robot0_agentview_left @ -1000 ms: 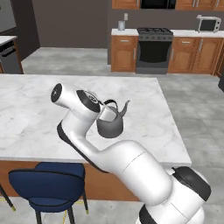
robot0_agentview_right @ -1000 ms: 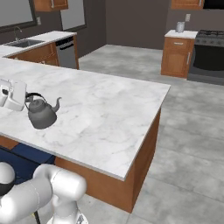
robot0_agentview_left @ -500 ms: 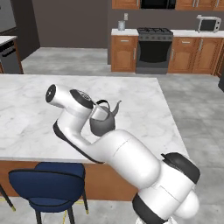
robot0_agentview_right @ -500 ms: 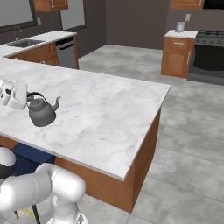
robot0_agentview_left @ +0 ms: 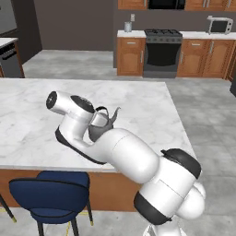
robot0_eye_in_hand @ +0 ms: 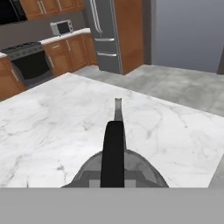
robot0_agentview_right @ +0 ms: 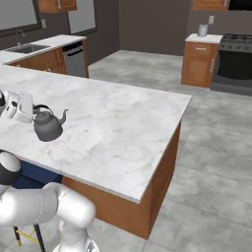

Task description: The kettle is done boiling. Turn off the stove, then wait for 300 timesteps before moving the kettle to the dining table.

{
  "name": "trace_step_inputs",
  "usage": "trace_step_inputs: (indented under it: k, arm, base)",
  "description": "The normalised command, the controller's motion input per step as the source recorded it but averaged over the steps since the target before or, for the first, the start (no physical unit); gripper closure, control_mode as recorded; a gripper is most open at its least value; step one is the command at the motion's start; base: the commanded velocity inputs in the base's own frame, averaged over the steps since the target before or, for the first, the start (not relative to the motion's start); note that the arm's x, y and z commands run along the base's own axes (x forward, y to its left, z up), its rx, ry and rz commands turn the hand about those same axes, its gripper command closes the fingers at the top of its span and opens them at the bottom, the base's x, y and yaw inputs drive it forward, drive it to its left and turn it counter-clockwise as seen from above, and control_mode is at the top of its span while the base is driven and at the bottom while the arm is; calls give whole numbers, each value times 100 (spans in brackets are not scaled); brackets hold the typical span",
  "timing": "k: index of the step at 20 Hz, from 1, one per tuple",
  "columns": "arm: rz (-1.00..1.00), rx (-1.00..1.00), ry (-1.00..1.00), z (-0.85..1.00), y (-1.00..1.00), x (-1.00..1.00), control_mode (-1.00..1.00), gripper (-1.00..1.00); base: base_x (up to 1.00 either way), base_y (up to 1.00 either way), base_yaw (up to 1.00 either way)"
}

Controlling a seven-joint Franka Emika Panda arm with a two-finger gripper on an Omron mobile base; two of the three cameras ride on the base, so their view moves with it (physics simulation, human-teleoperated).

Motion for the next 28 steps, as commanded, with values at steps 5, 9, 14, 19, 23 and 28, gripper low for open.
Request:
trace_step_inputs:
  k: [5,9,14,19,23,28]
  arm:
    - [4,0,0,-25,16,31,-100,100]
    - [3,0,0,-24,16,28,-100,100]
    - [3,0,0,-18,16,25,-100,100]
    - [4,1,1,-12,4,13,-100,100]
    - [3,0,3,-16,0,17,-100,100]
    - [1,0,0,-18,3,23,-100,100]
  base:
    - [0,0,0]
    - [0,0,0]
    - [0,0,0]
    - [0,0,0]
    - [0,0,0]
    - [0,0,0]
